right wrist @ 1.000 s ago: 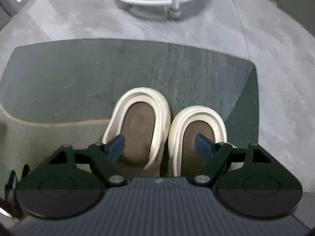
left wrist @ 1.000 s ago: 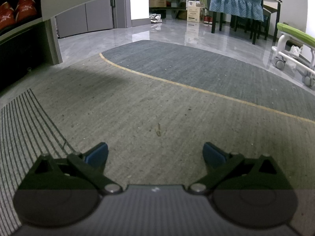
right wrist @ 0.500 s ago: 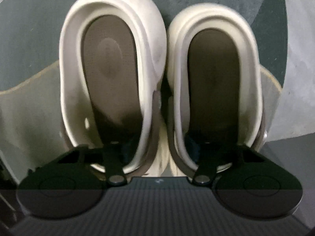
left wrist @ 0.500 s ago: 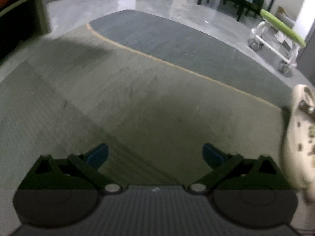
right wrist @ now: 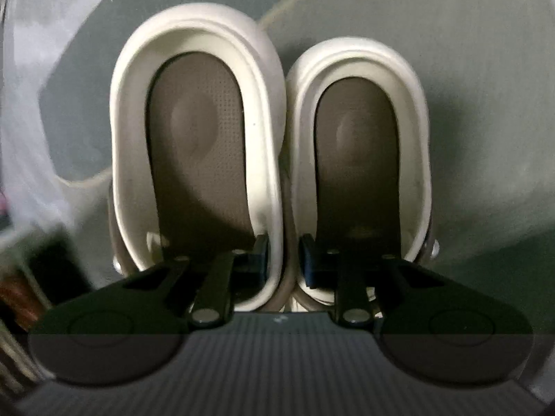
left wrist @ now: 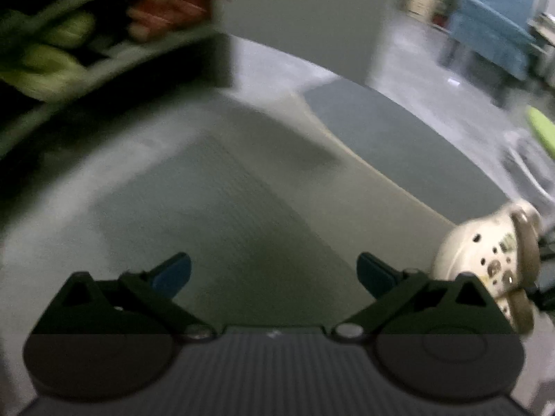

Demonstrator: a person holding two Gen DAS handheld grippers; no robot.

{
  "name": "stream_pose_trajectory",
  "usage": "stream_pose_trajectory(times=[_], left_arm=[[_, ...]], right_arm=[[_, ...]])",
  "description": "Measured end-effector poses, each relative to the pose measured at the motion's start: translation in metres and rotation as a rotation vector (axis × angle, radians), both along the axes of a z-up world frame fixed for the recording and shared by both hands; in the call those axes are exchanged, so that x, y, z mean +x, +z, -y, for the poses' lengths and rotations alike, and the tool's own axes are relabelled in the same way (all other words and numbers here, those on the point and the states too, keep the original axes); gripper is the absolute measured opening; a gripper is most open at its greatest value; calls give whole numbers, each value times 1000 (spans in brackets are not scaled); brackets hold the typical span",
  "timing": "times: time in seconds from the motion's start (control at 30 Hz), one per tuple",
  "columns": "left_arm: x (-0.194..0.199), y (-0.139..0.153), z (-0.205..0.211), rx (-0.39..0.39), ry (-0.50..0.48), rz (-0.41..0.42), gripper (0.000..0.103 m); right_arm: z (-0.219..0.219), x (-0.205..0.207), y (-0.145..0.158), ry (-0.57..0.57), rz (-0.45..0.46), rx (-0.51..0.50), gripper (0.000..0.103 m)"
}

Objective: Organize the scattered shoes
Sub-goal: 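Lift the cream clogs with the right gripper and carry toward the cabinet, then push the held cream clogs heel-first onto the lowest cabinet shelf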

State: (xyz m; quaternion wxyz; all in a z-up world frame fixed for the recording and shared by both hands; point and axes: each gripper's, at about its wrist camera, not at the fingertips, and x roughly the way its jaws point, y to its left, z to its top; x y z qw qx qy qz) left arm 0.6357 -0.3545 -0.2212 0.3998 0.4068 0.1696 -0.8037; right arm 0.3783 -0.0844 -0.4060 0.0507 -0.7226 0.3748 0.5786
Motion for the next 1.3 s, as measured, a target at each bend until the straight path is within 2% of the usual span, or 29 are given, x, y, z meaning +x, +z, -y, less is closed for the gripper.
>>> stream_pose_trajectory(times=[0.13, 0.17, 0.2, 0.3, 0.37, 0.4, 0.5, 0.57, 0.6, 0.67, 0.7, 0.77, 0.8, 0.83, 0.9, 0.97, 1.03, 1.1, 1.2, 1.3], left_arm=[[20, 37, 32, -83, 124, 67, 103], [28, 47, 46, -83, 175, 98, 103], [32, 51, 51, -86, 196, 94, 103], [40, 55, 60, -129, 235, 65, 103], [38, 50, 67, -110, 232, 76, 103], [37, 47, 73, -77, 226, 84, 103], [39, 41, 84, -5, 242, 63, 103], [43, 38, 92, 15, 260, 52, 103], [45, 37, 95, 17, 276, 44, 103], [47, 35, 103, 24, 309, 26, 103], [45, 34, 107, 38, 317, 17, 103], [41, 33, 120, 70, 318, 1, 103], [39, 34, 126, 79, 315, -7, 103], [37, 34, 128, 75, 311, -9, 103], [34, 40, 133, 38, 289, -11, 103], [33, 43, 135, 22, 286, -8, 103], [32, 46, 138, 11, 283, 3, 103], [29, 51, 139, -28, 249, 27, 103], [22, 56, 135, -98, 181, 71, 103], [24, 56, 146, -47, 198, 62, 103]], right_arm=[[66, 61, -19, -220, 46, -92, 24], [84, 74, -29, -247, 65, -114, 25], [101, 87, -38, -269, 82, -133, 25], [138, 107, -66, -234, 100, -140, 26], [164, 118, -88, -179, 100, -139, 30], [174, 117, -93, -143, 60, -131, 30], [175, 109, -98, -84, 48, -166, 40], [168, 101, -101, -26, 67, -203, 54], [164, 95, -96, 19, 39, -200, 59], [154, 75, -78, 164, -52, -146, 82], [152, 68, -72, 227, -72, -133, 82], [153, 45, -52, 428, -138, -121, 82], [161, 33, -37, 591, -213, -128, 82], [167, 32, -28, 639, -241, -124, 81], [193, 34, -1, 1079, -520, -71, 83], [221, 67, 7, 1592, -802, -21, 83], [235, 95, -9, 1959, -859, -31, 81], [245, 106, -26, 2107, -867, -70, 80], [263, 115, -56, 2168, -922, -80, 80], [285, 123, -71, 2273, -1041, -64, 75]])
